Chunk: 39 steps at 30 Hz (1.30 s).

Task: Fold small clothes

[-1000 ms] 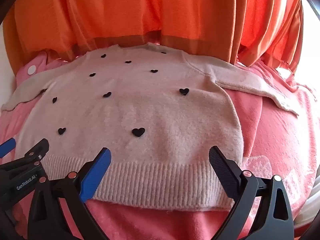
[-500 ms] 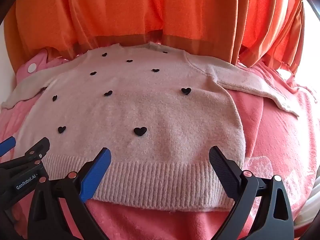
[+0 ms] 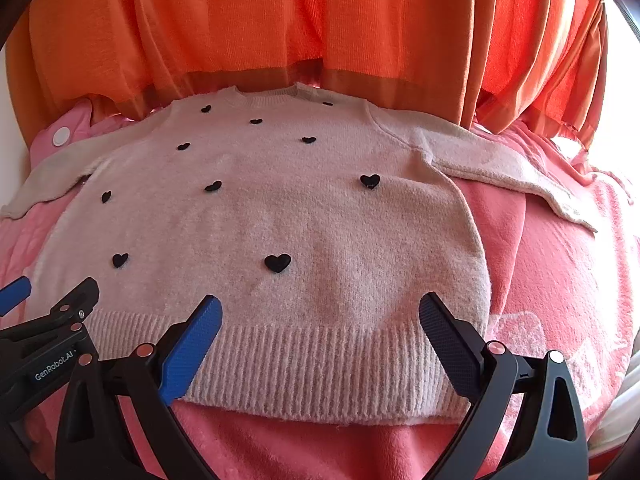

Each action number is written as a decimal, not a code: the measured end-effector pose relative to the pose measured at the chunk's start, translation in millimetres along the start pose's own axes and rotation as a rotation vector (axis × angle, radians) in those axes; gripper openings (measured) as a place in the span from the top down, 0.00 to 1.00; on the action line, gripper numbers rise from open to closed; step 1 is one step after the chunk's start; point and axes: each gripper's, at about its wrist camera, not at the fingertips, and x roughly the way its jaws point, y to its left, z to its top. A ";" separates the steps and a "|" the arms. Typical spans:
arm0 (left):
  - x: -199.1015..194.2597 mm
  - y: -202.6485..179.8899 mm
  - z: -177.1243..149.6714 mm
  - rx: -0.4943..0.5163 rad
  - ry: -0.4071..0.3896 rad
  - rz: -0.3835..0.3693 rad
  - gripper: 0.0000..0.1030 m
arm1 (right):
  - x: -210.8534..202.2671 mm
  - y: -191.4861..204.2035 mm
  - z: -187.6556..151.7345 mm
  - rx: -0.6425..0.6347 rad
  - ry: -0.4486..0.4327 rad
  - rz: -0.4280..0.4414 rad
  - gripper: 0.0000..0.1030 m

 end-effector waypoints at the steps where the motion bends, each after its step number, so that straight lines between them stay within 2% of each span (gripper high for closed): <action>1: 0.3 0.0 -0.9 -0.002 -0.001 0.000 0.06 | 0.2 -0.1 0.0 0.000 0.000 -0.001 0.06; 39: 5.5 -0.5 -1.8 -0.019 0.004 -0.012 0.06 | 2.1 1.0 -2.4 -0.003 0.006 -0.004 0.06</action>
